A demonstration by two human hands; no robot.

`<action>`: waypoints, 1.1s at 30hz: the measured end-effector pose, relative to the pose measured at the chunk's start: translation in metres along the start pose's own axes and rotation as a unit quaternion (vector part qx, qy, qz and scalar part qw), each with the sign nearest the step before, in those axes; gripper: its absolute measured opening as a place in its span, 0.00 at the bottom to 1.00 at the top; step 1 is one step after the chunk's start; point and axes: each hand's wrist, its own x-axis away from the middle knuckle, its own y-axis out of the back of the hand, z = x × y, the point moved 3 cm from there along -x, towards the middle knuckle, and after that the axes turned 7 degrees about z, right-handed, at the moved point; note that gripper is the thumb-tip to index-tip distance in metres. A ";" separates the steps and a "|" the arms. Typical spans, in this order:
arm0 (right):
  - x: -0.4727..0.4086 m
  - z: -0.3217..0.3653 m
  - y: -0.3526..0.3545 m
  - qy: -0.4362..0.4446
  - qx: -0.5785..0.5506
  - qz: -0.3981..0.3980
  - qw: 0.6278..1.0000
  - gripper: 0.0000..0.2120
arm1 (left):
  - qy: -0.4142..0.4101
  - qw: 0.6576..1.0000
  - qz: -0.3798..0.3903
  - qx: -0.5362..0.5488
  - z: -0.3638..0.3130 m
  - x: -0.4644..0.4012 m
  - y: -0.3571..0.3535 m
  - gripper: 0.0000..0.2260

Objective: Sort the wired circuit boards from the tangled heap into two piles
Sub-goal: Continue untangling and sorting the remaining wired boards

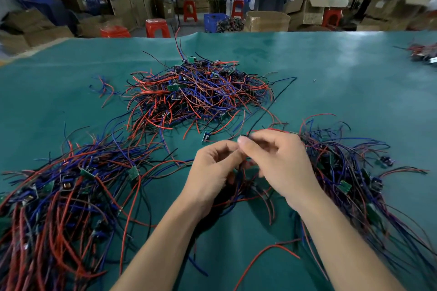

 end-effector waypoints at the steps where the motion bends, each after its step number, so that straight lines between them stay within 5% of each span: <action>1: 0.001 0.001 0.001 0.017 0.020 -0.016 1.000 0.12 | 0.000 1.000 0.007 -0.011 0.000 0.000 -0.001 0.09; 12: -0.003 0.002 0.048 0.061 -0.083 -0.246 0.964 0.10 | 0.022 0.997 0.069 -0.018 0.005 0.001 -0.005 0.06; 25: -0.002 0.012 0.045 -0.027 -0.378 -0.178 0.908 0.11 | 0.026 0.998 0.058 -0.002 0.001 0.003 -0.006 0.06; 33: 0.001 0.016 0.049 -0.050 -0.404 -0.164 0.898 0.13 | 0.024 0.998 0.058 0.003 -0.002 0.004 -0.006 0.07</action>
